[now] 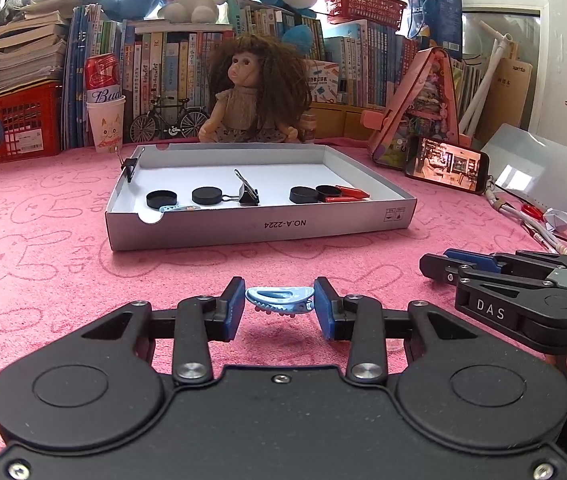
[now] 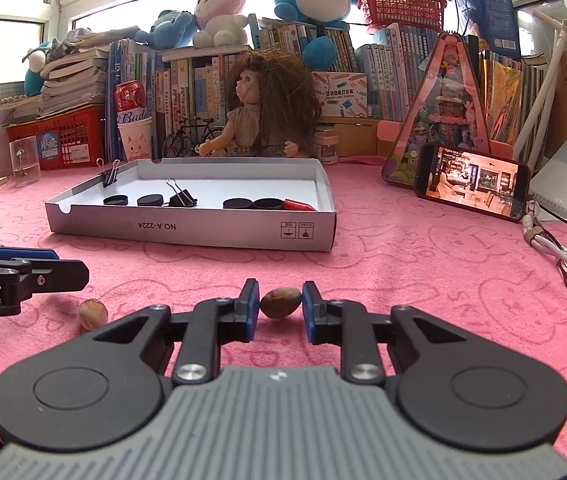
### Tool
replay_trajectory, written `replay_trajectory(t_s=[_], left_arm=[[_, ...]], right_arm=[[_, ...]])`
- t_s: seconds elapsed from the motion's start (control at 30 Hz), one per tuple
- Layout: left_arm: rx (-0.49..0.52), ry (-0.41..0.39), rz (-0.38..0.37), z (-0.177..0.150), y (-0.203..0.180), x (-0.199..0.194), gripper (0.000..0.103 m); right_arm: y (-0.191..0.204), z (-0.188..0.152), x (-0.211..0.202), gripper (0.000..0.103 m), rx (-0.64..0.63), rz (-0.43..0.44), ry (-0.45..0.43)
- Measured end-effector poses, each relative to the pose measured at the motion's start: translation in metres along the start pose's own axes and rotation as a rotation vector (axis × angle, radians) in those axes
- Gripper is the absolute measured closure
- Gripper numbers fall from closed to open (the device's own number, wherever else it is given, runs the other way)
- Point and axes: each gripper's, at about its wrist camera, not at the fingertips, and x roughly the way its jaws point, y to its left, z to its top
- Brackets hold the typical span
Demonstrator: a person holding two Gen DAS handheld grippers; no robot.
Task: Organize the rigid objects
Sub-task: 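Carry the blue hair clip and brown nut over the white tray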
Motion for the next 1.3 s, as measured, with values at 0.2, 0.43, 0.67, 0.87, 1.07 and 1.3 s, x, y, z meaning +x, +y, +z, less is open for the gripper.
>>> replay_trajectory(t_s=[0.2, 0.43, 0.67, 0.87, 1.07, 1.3], left_arm=[[-0.004, -0.001, 0.012, 0.003, 0.001, 0.002, 0.068], [-0.007, -0.017, 0.02, 0.011, 0.005, 0.005, 0.068], [-0.03, -0.032, 0.036, 0.028, 0.013, 0.014, 0.068], [-0.037, -0.052, 0.056, 0.042, 0.022, 0.021, 0.068], [-0.053, -0.06, 0.061, 0.055, 0.03, 0.029, 0.068], [-0.055, -0.077, 0.076, 0.069, 0.037, 0.039, 0.068]], right_arm=[[0.0, 0.002, 0.0, 0.076, -0.002, 0.0, -0.003], [0.0, 0.007, 0.003, 0.075, 0.014, 0.0, 0.002], [0.001, 0.017, 0.006, 0.075, 0.023, 0.008, -0.012], [0.0, 0.028, 0.011, 0.076, 0.041, 0.02, -0.019], [0.0, 0.039, 0.017, 0.076, 0.05, 0.028, -0.025], [-0.001, 0.052, 0.028, 0.076, 0.062, 0.038, -0.029]])
